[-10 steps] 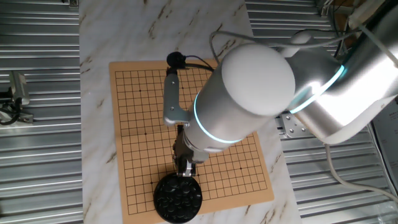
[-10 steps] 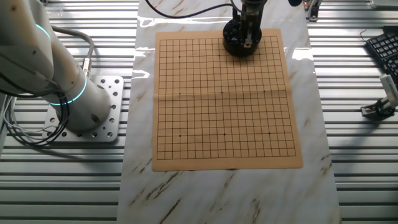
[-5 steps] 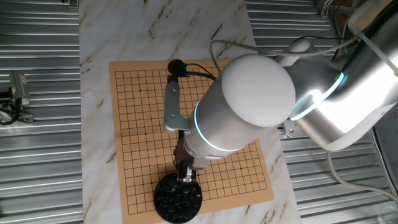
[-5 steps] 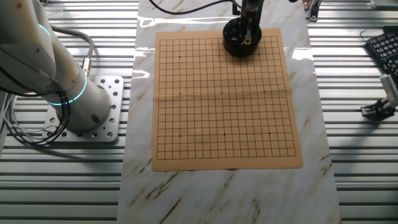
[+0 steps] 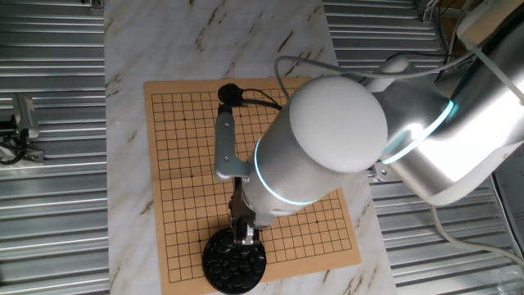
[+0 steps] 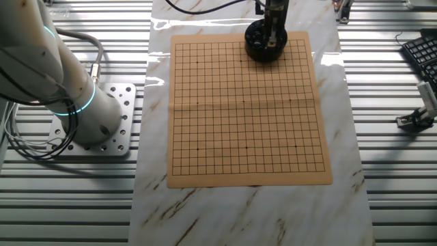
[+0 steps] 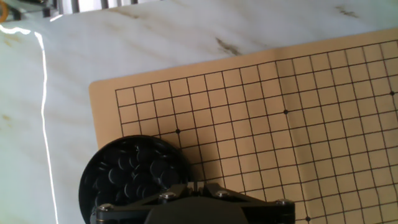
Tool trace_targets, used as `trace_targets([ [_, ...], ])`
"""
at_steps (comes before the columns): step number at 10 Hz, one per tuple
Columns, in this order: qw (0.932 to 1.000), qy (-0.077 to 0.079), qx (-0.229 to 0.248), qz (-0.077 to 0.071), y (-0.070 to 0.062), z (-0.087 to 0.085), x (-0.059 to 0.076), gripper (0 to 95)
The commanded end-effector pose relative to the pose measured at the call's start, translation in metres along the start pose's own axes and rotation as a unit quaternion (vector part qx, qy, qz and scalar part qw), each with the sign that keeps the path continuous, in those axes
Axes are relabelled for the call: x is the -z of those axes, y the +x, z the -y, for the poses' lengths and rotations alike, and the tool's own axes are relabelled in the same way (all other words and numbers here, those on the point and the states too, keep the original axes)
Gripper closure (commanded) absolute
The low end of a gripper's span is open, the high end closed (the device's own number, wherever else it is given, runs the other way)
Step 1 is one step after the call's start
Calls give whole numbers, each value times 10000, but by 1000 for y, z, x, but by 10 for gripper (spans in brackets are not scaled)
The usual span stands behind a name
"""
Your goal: Play the first move as black on the 3-4 point in the upper right corner of the Go board
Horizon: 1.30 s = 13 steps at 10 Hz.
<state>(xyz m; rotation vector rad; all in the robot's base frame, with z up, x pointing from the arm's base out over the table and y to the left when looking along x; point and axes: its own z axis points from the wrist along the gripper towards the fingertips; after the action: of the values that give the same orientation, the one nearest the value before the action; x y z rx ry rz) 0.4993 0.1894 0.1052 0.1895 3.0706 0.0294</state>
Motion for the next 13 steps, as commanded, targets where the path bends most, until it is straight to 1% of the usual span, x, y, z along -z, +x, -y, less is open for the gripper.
trace_targets([
  [1, 10000, 4, 11, 39, 0, -1, -1, 950],
  [5, 10000, -5, 52, 39, 0, -2, -1, 950],
  [6, 10000, -13, 47, -2, 0, -2, -1, 950],
  [8, 10000, -5, 81, -3, 0, -2, -1, 950],
  [10, 10000, -63, 61, 0, 0, -2, -1, 950],
  [11, 9999, -30, 168, 21, 0, -2, -1, 950],
  [12, 9993, 103, 366, 34, 0, -2, -1, 950],
  [13, 9984, 84, 562, 82, 0, -2, -1, 950],
])
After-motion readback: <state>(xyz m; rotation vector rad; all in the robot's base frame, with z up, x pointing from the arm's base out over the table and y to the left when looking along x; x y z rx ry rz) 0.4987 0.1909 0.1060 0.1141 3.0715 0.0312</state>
